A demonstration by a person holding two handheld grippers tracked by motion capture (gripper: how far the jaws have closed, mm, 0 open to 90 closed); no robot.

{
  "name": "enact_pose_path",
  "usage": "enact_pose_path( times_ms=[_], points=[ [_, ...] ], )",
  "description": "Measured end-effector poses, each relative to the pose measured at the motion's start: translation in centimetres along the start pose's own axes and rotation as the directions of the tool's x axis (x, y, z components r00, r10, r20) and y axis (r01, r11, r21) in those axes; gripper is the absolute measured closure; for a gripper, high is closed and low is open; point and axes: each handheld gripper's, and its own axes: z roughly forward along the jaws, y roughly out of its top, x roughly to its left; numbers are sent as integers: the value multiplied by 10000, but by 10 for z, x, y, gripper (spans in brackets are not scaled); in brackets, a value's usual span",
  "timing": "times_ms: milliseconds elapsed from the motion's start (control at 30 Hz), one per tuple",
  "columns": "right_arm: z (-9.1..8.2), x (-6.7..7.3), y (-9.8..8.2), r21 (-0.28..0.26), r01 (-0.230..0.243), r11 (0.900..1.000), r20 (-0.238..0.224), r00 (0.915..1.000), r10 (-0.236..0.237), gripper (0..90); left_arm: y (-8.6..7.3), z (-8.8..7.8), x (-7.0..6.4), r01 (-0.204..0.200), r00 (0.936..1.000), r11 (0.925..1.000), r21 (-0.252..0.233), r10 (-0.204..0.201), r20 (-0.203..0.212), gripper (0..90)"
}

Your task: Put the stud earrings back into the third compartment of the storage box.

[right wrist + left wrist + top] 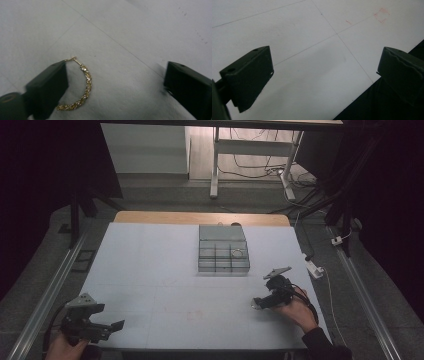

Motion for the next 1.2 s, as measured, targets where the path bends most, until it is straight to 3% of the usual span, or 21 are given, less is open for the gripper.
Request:
enact_pose_path(
  times_ms=[167,400,833,1200],
  points=[
    [-8,4,1,-77,547,9985,-364,9978,-550,518,0,0,0,-2,10000,10000,1,2,-3,3],
    [-10,11,4,137,1065,9942,-791,9913,-1051,852,0,0,0,-6,10000,10000,14,6,-10,3],
    [-11,11,7,370,536,9979,-845,9952,-504,863,0,0,0,-11,10000,10000,27,11,-26,4],
    [-19,10,10,-184,302,9994,-870,9957,-316,871,0,1,0,4,10000,10000,42,-4,-18,4]
  ],
)
